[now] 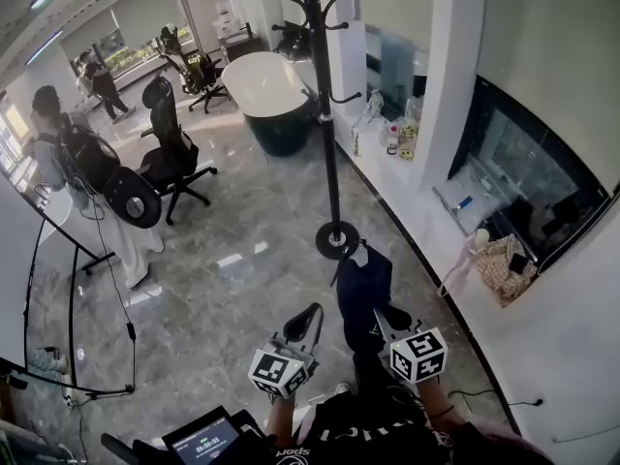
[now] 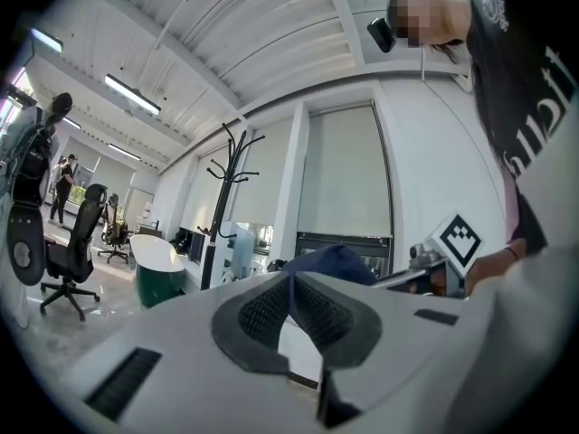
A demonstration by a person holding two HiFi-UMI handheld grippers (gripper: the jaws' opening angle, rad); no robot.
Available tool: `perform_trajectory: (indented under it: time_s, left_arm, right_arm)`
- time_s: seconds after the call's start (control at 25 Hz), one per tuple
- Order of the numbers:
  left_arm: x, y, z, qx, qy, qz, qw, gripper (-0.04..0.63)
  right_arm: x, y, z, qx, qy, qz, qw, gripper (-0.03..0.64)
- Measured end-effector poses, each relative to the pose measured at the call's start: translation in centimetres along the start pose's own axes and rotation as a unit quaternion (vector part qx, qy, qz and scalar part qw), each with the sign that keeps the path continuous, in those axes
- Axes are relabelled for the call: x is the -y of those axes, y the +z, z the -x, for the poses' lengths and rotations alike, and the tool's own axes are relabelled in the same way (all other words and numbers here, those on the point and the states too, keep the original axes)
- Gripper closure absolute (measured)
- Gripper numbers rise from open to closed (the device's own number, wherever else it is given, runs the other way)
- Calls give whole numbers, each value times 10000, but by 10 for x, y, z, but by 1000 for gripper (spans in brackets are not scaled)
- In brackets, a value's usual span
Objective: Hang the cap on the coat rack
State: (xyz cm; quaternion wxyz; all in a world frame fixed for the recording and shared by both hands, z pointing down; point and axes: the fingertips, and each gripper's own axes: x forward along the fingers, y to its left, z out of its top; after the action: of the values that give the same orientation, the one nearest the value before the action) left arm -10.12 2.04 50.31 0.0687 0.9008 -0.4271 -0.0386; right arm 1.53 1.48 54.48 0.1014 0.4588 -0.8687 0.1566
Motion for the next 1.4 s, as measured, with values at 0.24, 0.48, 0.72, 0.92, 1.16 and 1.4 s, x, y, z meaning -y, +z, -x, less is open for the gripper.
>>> perform_trajectory:
  time_s: [0.24, 0.48, 0.72, 0.92, 1.16, 1.4]
  left_arm:
    - [-25, 6, -32, 6, 40, 6, 10000, 589]
    - [-61, 19, -90, 83, 94, -26, 9999, 589]
    - [-93, 33, -160, 182, 156, -104, 9997, 589]
    - [-111, 36, -208, 140, 235, -186, 9995, 589]
    - [-120, 36, -245, 84, 321, -237, 9992, 589]
    - [-132, 19, -260, -169, 366, -131, 9991, 589]
  right_arm:
    - [21, 17, -31, 23, 78, -13, 10000, 589]
    - [68, 57, -82, 154, 149, 78, 9997, 589]
    - [128, 100, -128, 318, 186, 157, 9992, 589]
    - [174, 123, -157, 438, 230, 119, 9987, 589]
    - [211, 136, -184, 406, 315, 128, 9986, 591]
    - [224, 153, -198, 523, 399, 148, 9977, 592]
